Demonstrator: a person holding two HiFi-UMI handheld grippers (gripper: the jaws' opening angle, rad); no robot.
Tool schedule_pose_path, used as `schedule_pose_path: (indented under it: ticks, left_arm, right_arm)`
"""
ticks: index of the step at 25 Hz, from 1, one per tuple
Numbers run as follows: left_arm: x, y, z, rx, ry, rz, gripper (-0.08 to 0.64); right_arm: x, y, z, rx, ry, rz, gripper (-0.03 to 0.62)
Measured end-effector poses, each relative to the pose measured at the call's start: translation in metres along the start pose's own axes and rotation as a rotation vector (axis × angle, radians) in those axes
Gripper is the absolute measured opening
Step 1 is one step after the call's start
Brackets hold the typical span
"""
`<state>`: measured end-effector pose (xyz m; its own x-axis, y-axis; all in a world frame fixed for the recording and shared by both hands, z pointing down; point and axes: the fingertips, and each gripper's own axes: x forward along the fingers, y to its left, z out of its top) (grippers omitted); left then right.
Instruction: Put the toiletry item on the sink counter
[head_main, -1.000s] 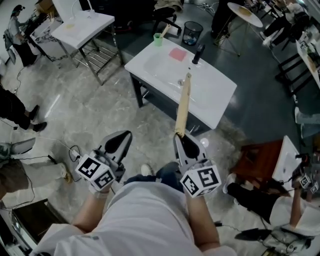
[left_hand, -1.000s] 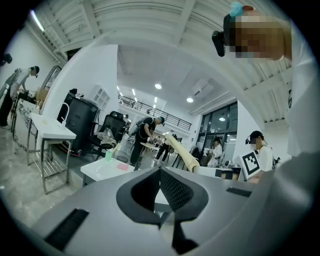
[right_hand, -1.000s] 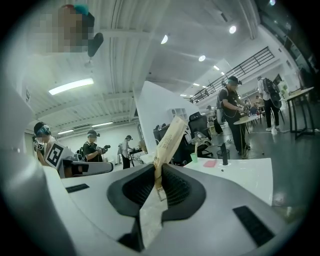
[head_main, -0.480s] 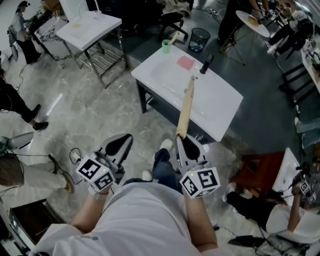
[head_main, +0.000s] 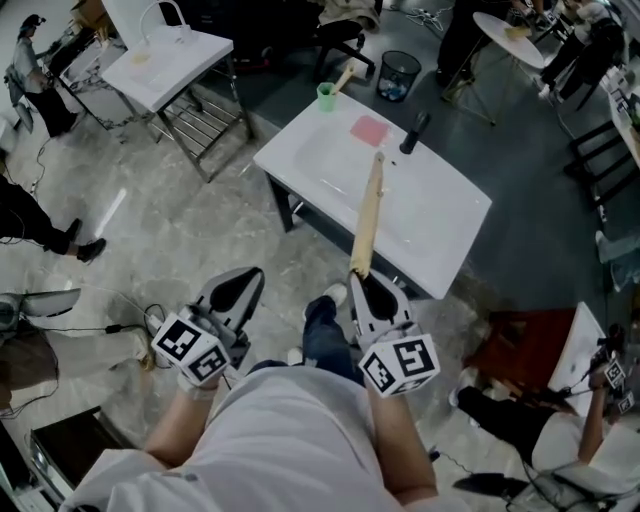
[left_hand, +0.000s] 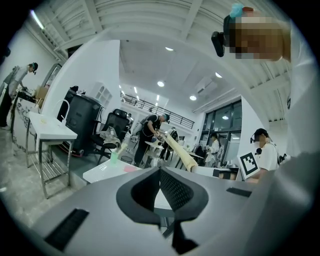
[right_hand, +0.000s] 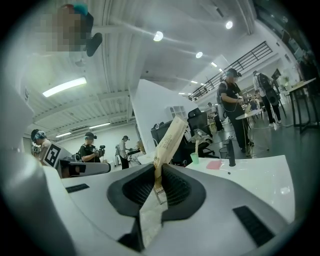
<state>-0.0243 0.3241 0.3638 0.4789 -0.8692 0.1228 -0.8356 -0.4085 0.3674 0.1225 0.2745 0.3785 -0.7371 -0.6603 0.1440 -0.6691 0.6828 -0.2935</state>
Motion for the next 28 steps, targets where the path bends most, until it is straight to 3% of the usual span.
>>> schedule_pose_path:
  ticks: [14, 22, 28]
  left_arm:
    - [0.106, 0.050, 0.030, 0.007, 0.047, -0.038, 0.017]
    - [0.209, 0.082, 0.057, 0.020, 0.063, -0.044, 0.017]
    - [0.267, 0.113, 0.058, 0.037, 0.078, -0.032, 0.017]
  right_arm:
    - [0.077, -0.071, 0.023, 0.032, 0.036, -0.015, 0.052]
    - [0.142, -0.150, 0.055, 0.043, 0.042, -0.001, 0.052]
    - [0.180, -0.199, 0.061, 0.034, 0.044, -0.003, 0.052]
